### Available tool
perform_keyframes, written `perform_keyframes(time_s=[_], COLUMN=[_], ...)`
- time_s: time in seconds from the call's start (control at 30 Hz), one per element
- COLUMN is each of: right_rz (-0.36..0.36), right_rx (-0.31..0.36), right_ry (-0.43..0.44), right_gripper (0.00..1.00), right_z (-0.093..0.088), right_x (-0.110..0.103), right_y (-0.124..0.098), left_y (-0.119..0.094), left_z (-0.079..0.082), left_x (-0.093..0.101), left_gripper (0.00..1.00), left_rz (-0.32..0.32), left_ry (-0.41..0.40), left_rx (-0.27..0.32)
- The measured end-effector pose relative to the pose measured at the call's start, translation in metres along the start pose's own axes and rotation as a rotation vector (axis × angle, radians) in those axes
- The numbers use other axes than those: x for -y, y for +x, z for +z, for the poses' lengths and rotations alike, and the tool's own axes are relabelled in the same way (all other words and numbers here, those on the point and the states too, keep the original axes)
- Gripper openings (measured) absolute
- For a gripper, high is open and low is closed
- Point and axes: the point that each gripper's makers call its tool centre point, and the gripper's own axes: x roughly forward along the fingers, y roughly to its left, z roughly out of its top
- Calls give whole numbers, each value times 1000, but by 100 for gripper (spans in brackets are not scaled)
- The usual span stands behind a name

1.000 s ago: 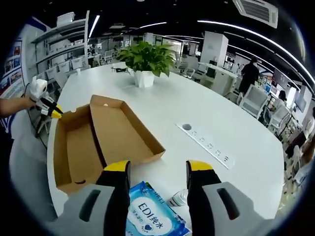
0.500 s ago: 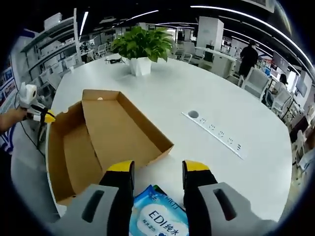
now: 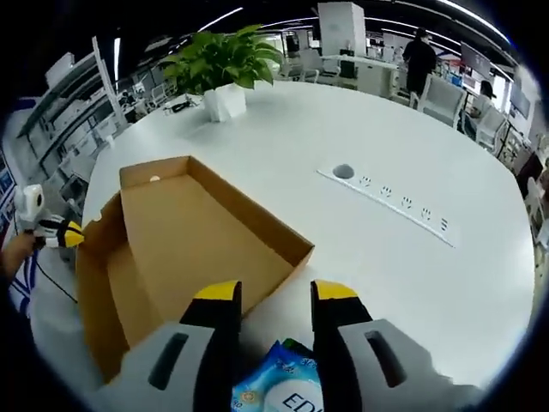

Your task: Operate the shoe box by opening the lid, removing the specified soft item, and placing it in the target area until the item is outside and the box remains undamaged.

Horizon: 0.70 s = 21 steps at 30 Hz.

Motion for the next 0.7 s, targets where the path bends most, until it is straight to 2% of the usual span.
perform_keyframes(time_s=[0.2,0.37,0.5,0.53,0.7], right_rz=[23,22,3,-22,-47], right_rx=[-33,-54,-80,-103,-100], right_ry=[145,210,233,199,199], right_gripper=[26,25,19,16,13], right_z=[-1,0,-7,-12,-11], right_x=[-2,-2,-1,1,0], right_y=[18,31,39,37,34], left_y=[-1,1,2,2,3], left_z=[-1,1,0,0,0], left_x=[0,0,-1,-1,-2], left_gripper=[3,3,3,3,3], left_rz=[3,-4,-7,-7,-6], left_ry=[-4,-14,-18,-17,-12], left_rx=[0,9,1,0,-3])
